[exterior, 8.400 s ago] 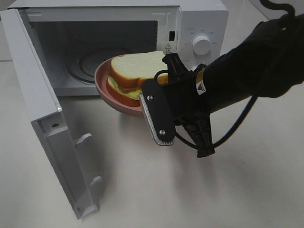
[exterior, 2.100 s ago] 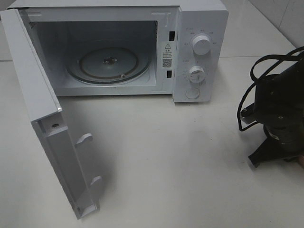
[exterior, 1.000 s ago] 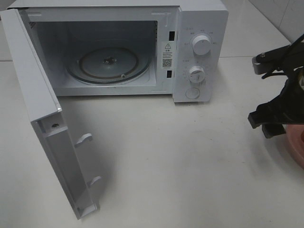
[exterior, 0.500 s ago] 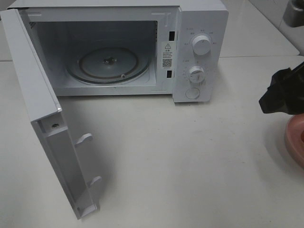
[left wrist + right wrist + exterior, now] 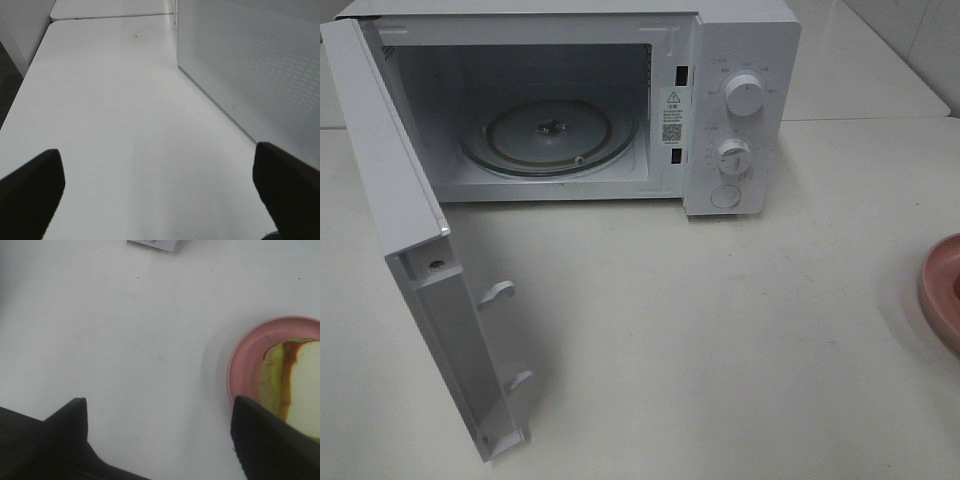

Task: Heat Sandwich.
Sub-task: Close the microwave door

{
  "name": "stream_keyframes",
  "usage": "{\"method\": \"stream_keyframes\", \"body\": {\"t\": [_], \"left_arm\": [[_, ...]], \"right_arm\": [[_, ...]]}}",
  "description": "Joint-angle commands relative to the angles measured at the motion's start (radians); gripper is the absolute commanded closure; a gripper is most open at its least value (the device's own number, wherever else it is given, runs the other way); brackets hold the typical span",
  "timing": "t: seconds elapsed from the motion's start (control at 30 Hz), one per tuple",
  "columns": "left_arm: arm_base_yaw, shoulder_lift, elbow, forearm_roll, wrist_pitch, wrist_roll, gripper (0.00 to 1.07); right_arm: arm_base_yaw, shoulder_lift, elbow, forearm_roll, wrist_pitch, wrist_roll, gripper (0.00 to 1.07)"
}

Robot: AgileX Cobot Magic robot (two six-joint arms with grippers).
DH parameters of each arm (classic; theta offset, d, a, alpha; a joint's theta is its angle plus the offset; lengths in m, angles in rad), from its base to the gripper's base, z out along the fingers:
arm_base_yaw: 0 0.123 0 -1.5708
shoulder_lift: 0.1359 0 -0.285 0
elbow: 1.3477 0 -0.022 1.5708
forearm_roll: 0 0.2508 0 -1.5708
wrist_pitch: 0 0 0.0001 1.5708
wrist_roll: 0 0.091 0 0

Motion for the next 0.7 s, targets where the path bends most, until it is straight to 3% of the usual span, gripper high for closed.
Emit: {"method": "stream_keyframes", "body": {"t": [0.03, 0.17, 0.4, 0.7], "left_arm": [[0.003, -0.021, 0.002, 0.0, -0.008, -0.003, 0.1], [0.003, -0.021, 0.002, 0.0, -0.008, -0.003, 0.1], [0.003, -0.021, 0.002, 0.0, -0.008, -0.003, 0.1], [0.003, -0.021, 0.002, 0.0, -0.008, -0.003, 0.1]], "right_arm": [[0.002, -0.098, 0.0, -0.002, 0.053, -0.013, 0.31], [-0.025, -0.215, 0.045, -0.006, 0.062, -0.02, 0.31], [-0.192, -0.41, 0.152, -0.001, 0.074, -0.02, 0.31], [-0.315, -0.587, 0.265, -0.001, 0.041, -0.026, 0.31]]}}
